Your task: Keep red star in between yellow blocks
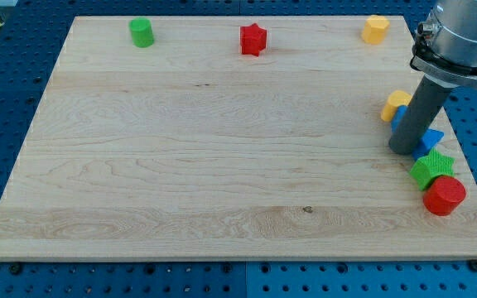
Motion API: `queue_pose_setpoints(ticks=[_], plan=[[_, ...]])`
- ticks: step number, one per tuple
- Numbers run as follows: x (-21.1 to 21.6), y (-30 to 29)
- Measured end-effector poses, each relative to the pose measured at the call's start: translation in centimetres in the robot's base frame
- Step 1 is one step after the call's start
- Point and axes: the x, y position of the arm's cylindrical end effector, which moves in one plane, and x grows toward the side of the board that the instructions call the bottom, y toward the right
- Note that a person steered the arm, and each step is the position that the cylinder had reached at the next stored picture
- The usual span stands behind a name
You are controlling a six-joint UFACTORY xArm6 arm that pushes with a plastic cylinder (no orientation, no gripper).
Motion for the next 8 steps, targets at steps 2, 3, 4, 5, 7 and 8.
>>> queue_pose_setpoints(ticks=[2, 3, 4, 5, 7, 8], plan=[[-1.0, -9.7], [-4.3, -16.2], [-8.4, -22.7], [-16.1, -26.3], [-25.8, -22.6], [-21.9, -13.9]])
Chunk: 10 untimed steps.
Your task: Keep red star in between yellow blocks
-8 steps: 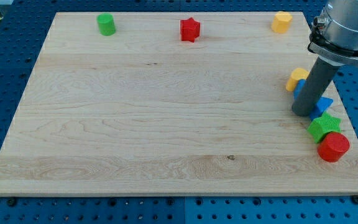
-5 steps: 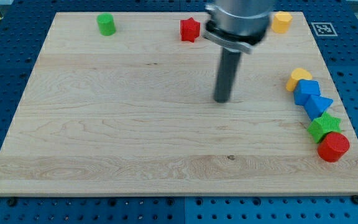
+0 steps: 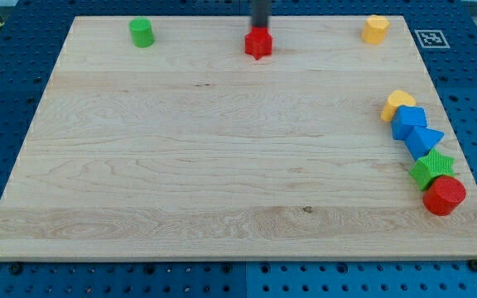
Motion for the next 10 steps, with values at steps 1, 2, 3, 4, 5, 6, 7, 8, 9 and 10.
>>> queue_pose_setpoints(ticks=[1, 2, 3, 4, 5, 6, 7, 8, 9, 10], plan=[[5.6, 5.1], [3.7, 3.7], [-0.1, 0.4], [-2.0, -4.3], [-2.1, -8.1], [0.7, -6.1], [3.6, 1.7], [5.2, 6.9], [3.8, 5.6], [3.1, 1.8]])
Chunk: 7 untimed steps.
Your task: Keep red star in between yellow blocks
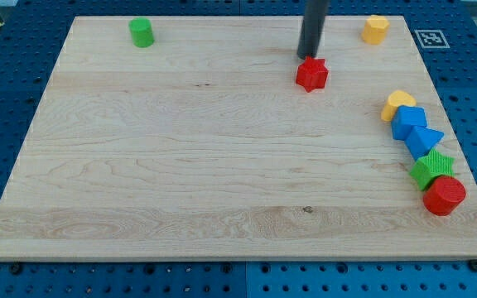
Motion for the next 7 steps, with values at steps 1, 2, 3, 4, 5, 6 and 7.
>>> queue_pose_setpoints(ticks=[1, 2, 3, 4, 5, 6, 7], plan=[[2.3, -2.7], [4.8, -1.6], [5.0, 3.7], [5.0, 8.7], [5.0, 8.6], [5.1, 5.9], [7.0, 5.3]])
